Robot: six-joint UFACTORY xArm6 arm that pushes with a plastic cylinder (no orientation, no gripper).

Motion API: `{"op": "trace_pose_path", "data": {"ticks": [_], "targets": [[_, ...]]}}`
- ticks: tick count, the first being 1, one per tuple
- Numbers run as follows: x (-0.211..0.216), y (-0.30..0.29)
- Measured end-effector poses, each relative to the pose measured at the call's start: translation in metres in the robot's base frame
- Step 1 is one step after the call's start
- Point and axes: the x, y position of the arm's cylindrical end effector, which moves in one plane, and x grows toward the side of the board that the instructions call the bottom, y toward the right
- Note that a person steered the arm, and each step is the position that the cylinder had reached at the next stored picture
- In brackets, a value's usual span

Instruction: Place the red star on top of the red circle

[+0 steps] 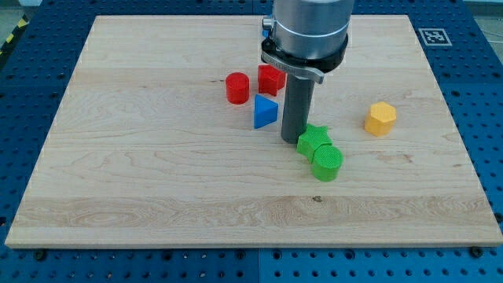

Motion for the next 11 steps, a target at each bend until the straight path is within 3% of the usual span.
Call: {"op": "trace_pose_path", "data": {"ticks": [1, 4, 6, 11], "targets": [[0.0, 0.0], [-0.1, 0.005], [-0.1, 0.03], [-0.119, -0.077]]}}
